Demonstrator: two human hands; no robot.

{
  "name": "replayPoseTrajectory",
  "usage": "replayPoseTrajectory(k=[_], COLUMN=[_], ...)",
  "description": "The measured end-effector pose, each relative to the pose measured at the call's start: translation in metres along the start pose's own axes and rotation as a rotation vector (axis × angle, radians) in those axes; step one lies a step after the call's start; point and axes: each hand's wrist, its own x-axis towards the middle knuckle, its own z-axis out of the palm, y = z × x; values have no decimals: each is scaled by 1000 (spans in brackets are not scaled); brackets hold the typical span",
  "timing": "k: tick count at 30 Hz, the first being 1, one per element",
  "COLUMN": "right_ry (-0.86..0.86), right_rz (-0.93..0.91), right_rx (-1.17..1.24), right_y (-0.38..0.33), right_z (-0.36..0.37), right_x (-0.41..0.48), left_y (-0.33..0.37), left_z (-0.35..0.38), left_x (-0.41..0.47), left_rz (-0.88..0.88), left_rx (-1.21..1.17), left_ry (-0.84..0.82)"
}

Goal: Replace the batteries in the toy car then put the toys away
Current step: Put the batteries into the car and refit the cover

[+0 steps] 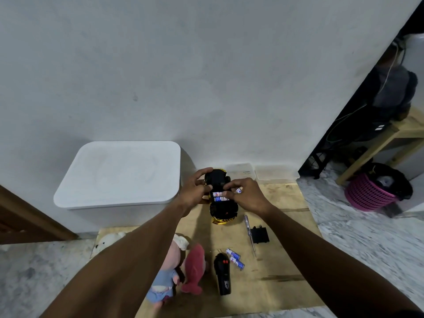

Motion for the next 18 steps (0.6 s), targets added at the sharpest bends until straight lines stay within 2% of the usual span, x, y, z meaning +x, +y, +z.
replayPoseTrajectory(k=[5,9,18], right_ry=[-22,-215,-341], right_rz=[-236,-443,-482], right_rx=[-392,-525,-635], right_y=[-3,-8,-17], right_z=[-9,-12,-13], right_x=[-7,-9,-8], left_y=[3,6,10], left_z=[-3,-1,-4], left_x=[4,6,3], left_rz=[-45,-53,-78], left_rx=[47,90,168], left_ry=[-64,-97,-113])
